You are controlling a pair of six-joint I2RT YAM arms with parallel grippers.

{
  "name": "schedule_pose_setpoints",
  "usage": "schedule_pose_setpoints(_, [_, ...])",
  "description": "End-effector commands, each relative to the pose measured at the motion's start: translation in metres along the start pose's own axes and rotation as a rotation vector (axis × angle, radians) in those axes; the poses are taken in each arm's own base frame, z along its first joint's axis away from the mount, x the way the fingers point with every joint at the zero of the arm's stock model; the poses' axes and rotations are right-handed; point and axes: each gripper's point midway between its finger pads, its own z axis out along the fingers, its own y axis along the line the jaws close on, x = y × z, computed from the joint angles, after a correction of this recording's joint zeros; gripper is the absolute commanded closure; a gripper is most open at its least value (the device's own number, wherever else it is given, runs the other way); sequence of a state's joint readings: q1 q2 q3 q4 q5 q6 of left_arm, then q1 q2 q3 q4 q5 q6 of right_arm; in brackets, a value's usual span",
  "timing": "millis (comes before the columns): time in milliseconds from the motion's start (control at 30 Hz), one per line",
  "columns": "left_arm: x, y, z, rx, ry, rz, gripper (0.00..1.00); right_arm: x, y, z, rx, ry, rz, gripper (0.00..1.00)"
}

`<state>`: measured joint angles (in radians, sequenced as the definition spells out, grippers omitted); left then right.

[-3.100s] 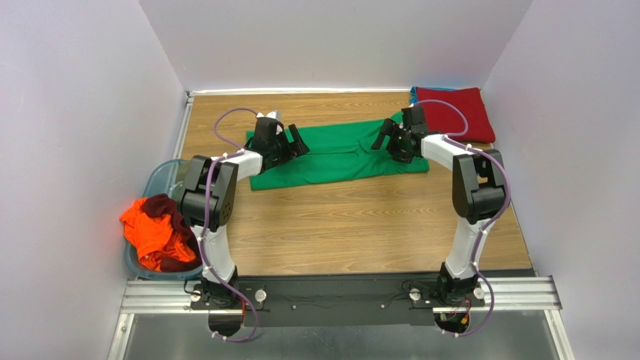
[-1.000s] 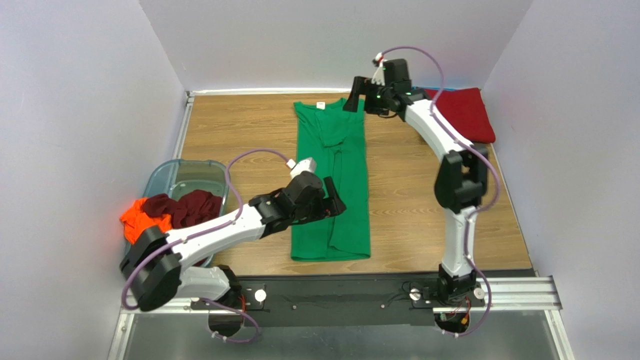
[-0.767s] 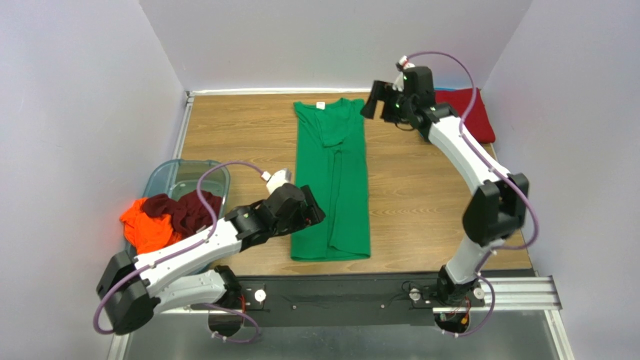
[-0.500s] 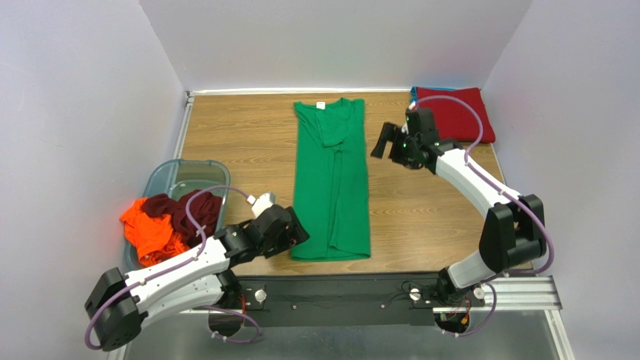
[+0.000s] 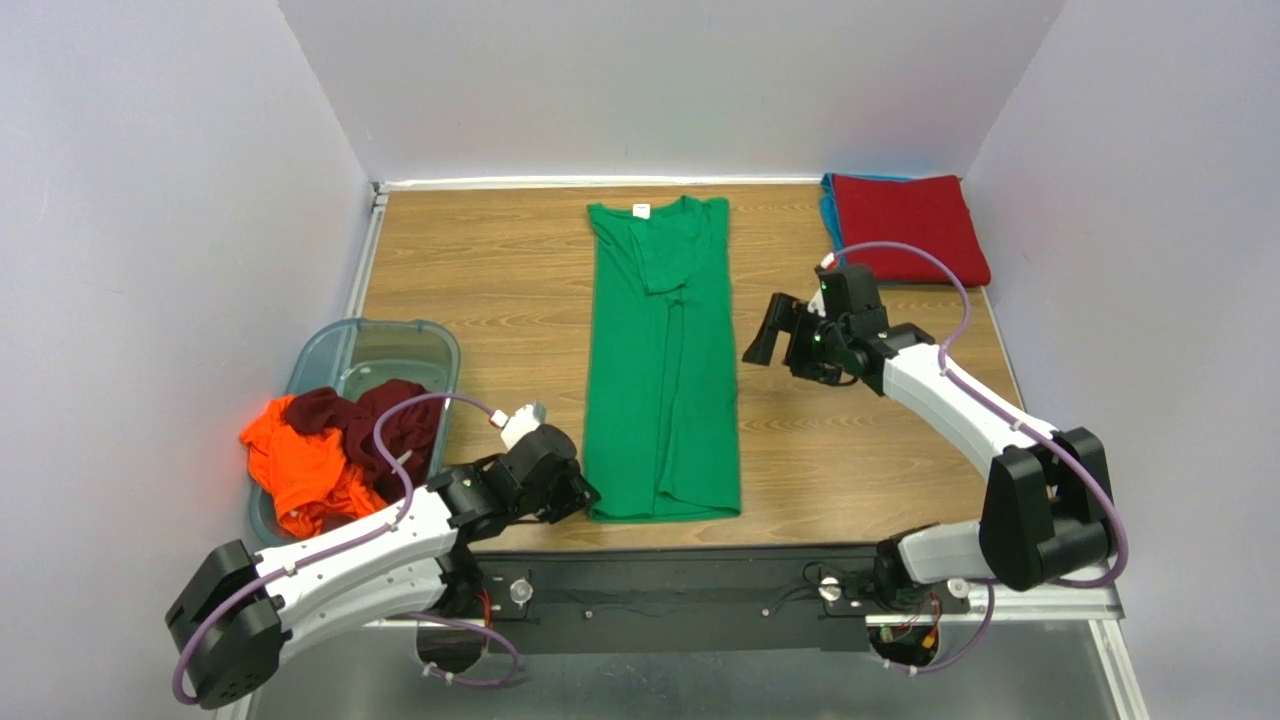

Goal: Fold and stack the t-shirts
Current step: Fold the tshirt

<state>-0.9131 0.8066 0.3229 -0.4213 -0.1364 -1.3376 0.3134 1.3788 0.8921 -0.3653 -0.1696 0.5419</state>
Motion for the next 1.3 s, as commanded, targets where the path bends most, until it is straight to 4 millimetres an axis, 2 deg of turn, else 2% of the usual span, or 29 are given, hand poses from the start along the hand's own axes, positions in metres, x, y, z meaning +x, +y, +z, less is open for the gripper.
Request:
schedule_pose_setpoints(0, [0.006,0.000,0.002,-0.004,0.032,-0.004,0.77,0.015,0.002,-0.005,-0.036,0.019,-0.011,0.00])
schedule_pose_setpoints(67, [0.008,0.001,0.002,-0.006,0.044,-0.002,0.82,0.018,0.000,-0.007,-0.034,0.019,-0.012,0.00])
schedule_pose_setpoints(167, [0.013,0.003,0.003,-0.020,0.070,0.003,1.00,0.027,0.000,-0.009,-0.043,0.043,-0.010,0.00])
schedule_pose_setpoints(300, [0.019,0.019,0.000,-0.098,0.103,0.004,1.00,0.054,0.006,-0.016,-0.029,0.102,-0.040,0.00])
schedule_pose_setpoints(333, [0.020,0.016,-0.001,-0.091,0.110,0.009,1.00,0.064,0.003,-0.017,-0.003,0.122,-0.048,0.00])
schedule_pose_setpoints(367, [0.020,0.017,-0.003,-0.092,0.114,0.008,1.00,0.078,0.013,-0.019,-0.016,0.150,-0.072,0.00])
schedule_pose_setpoints(500, [0.021,0.015,-0.006,-0.085,0.119,0.010,1.00,0.125,0.013,-0.019,0.042,0.235,-0.071,0.00])
schedule_pose_setpoints(533, [0.021,0.014,-0.006,-0.081,0.121,0.013,1.00,0.140,0.006,-0.018,0.064,0.261,-0.057,0.00])
schedule_pose_setpoints(633, [0.021,0.013,-0.007,-0.079,0.120,0.009,1.00,0.163,0.010,-0.025,0.081,0.283,-0.047,0.02])
schedule_pose_setpoints(733, [0.021,0.012,-0.008,-0.067,0.120,0.011,1.00,0.183,0.016,-0.033,0.108,0.306,-0.051,0.10])
schedule_pose_setpoints(933, [0.021,0.012,-0.009,-0.058,0.121,0.010,1.00,0.213,0.019,-0.037,0.137,0.378,-0.069,0.19])
schedule_pose_setpoints(1067, [0.022,0.012,-0.009,-0.044,0.123,0.007,1.00,0.217,0.011,-0.034,0.179,0.360,-0.069,0.29])
schedule_pose_setpoints(1100, [0.023,0.013,-0.009,-0.044,0.125,0.004,1.00,0.218,0.010,-0.033,0.182,0.362,-0.060,0.34])
schedule_pose_setpoints(1267, [0.023,0.012,-0.010,-0.038,0.125,0.003,1.00,0.227,0.001,-0.033,0.207,0.380,-0.062,0.41])
